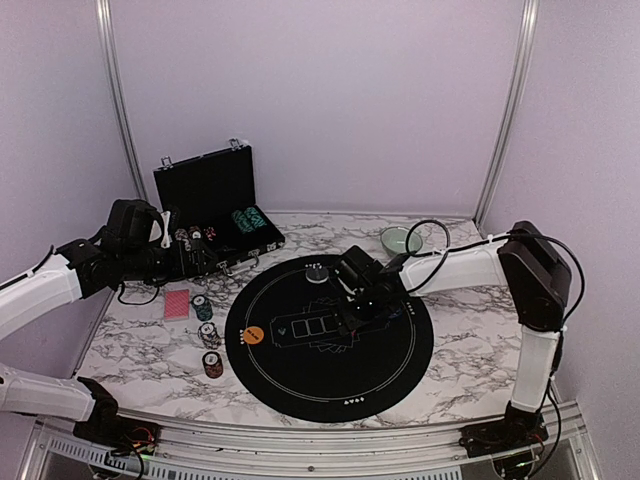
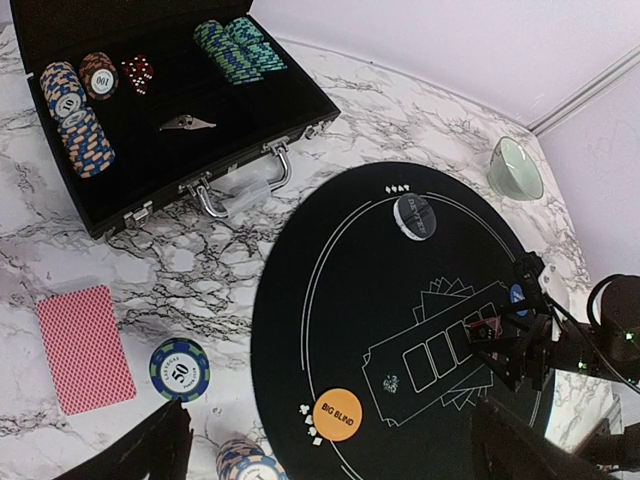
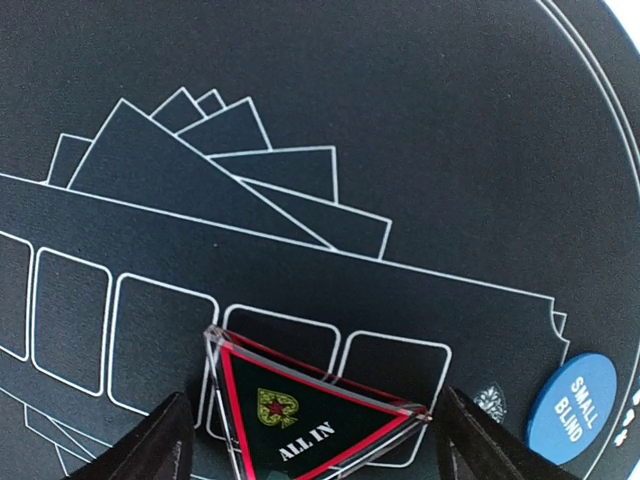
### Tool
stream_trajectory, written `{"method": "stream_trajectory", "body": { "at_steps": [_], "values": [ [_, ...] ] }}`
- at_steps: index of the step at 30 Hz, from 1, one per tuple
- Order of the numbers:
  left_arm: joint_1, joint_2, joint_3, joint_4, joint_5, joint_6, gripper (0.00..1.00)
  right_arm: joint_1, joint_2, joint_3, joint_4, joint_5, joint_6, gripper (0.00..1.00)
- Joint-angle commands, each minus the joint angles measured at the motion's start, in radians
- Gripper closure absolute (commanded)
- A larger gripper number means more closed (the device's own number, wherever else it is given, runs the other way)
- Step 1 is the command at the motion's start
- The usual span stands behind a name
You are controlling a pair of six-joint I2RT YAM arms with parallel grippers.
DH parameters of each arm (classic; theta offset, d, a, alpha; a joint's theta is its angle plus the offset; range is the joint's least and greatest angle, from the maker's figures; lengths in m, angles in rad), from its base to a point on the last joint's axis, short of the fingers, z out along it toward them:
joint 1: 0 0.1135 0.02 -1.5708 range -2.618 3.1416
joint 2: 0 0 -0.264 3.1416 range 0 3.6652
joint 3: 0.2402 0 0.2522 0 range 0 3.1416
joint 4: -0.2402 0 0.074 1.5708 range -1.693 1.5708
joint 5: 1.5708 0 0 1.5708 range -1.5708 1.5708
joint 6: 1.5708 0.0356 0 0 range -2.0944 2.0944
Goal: Distribute texas hold em gaming equipment
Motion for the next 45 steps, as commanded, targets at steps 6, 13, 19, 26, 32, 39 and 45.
{"method": "stream_trajectory", "body": {
  "at_steps": [6,13,19,26,32,39,45],
  "values": [
    [0.006,0.012,0.020,-0.006,0.006,-0.001,0.01,-0.004,-0.011,-0.022,0.053,-0.043,0.004,0.37],
    [0.006,0.018,0.018,-0.006,0.002,-0.001,0.01,0.060,-0.011,-0.002,0.033,-0.053,0.043,0.42],
    [0.006,0.024,0.021,-0.004,0.002,0.000,0.01,0.178,0.017,0.064,0.002,-0.048,0.088,0.42],
    [0.006,0.038,0.029,0.001,0.003,0.005,0.01,0.304,0.082,0.172,-0.010,-0.066,0.126,0.42],
    [0.006,0.039,0.026,0.008,0.010,0.002,0.01,0.340,0.157,0.264,-0.026,-0.072,0.120,0.42],
    [0.006,0.025,0.020,0.007,0.008,0.002,0.01,0.343,0.209,0.328,-0.036,-0.064,0.104,0.42],
    [0.006,0.022,0.014,0.007,0.008,0.000,0.01,0.343,0.246,0.370,-0.053,-0.063,0.095,0.42]
  ]
}}
